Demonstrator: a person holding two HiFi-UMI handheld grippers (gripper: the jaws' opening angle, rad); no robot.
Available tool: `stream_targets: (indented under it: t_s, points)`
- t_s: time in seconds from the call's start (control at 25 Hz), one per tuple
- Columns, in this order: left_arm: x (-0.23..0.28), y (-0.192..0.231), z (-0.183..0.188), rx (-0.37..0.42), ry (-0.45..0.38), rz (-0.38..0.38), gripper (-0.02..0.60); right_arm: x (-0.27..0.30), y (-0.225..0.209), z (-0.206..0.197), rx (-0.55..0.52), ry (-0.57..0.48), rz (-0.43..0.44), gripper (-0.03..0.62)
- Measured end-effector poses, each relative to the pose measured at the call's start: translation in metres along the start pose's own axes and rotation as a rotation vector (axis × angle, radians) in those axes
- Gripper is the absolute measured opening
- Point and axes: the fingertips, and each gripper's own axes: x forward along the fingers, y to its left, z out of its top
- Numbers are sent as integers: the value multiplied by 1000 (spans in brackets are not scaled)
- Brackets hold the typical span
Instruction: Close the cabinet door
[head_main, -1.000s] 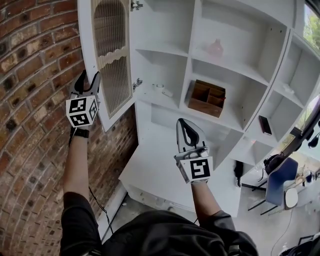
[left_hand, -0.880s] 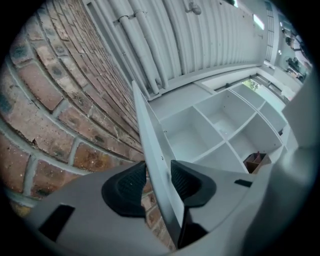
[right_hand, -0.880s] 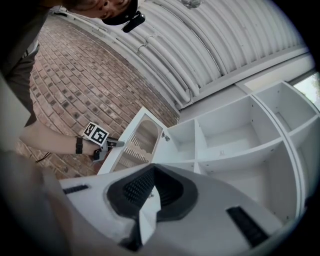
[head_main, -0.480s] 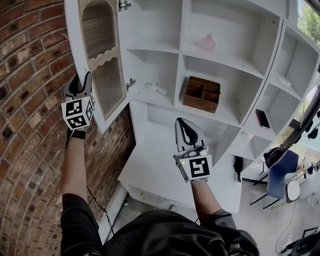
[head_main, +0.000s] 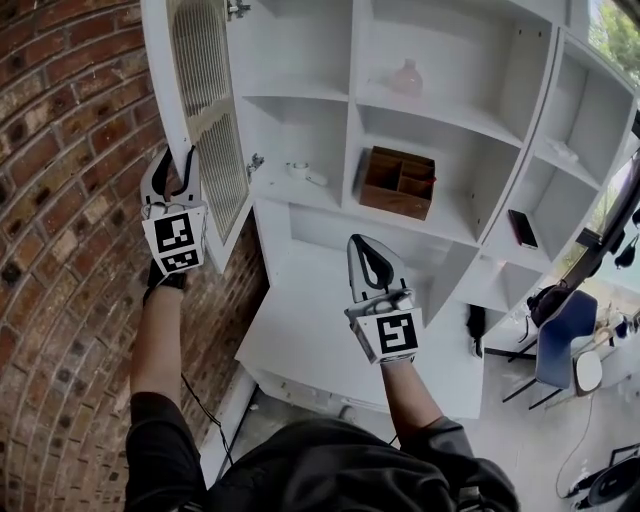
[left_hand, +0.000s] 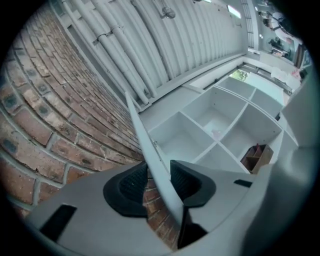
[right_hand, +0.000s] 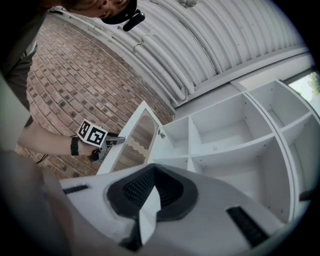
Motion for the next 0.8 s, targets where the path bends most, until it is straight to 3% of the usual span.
stream_targets:
  t_s: [0.44, 0.8]
  points:
    - [0, -47, 24, 47, -75, -13, 157, -12, -19, 0, 8, 3, -50, -2]
    - [7, -91, 41, 36, -134, -37, 172, -19, -36, 1, -16, 13, -83, -2]
